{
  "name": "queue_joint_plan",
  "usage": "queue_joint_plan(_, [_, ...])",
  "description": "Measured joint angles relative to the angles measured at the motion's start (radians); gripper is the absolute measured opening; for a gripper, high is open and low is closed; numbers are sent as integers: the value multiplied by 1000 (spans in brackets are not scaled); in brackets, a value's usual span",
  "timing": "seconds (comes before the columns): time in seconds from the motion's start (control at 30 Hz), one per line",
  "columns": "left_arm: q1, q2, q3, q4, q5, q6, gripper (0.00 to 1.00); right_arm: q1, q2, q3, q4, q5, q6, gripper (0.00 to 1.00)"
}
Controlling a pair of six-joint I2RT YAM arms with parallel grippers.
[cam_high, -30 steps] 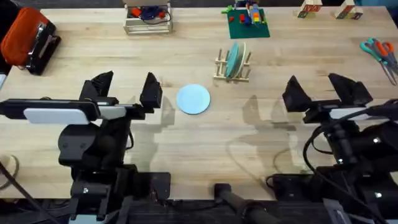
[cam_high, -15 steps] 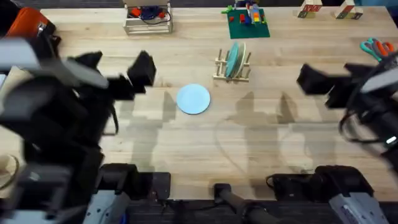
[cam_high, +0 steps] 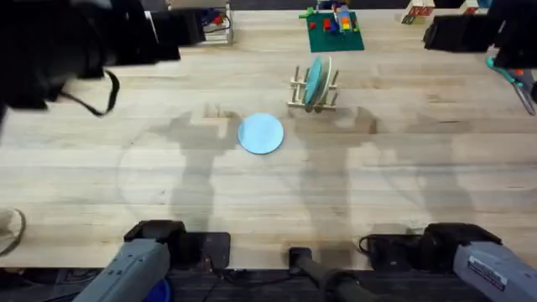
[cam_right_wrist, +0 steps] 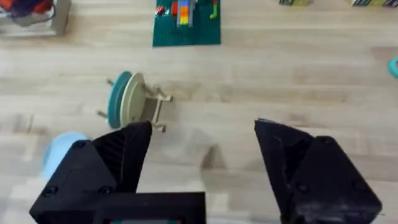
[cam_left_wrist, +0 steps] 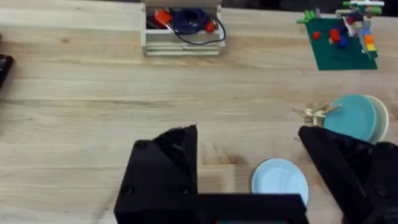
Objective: Pick up the plates from the table one by one and place each into a slot on the dish rack.
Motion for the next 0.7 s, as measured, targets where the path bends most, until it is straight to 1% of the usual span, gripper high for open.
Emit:
queue_joint_plan(0.1, [0, 65, 70, -35, 28, -4, 993, 0, 46, 49, -42, -33, 0, 993])
queue_joint_plan(0.17, [0, 93, 86, -42, 52, -4, 993, 0, 58, 55, -55, -49, 0, 993])
queue_joint_plan(0.3, [0, 122, 87, -87, 106, -7, 993, 0, 62, 55, -73, -65, 0, 993])
queue_joint_plan(0.43, [0, 124, 87, -146, 160, -7, 993, 0, 62, 55, -83, -70, 0, 993])
queue_joint_plan(0.57, [0, 124, 87, -219, 200, -8, 993, 0, 62, 55, -83, -75, 0, 993])
queue_joint_plan(0.7, [0, 124, 87, -257, 240, -11, 994, 0, 62, 55, -82, -76, 0, 994])
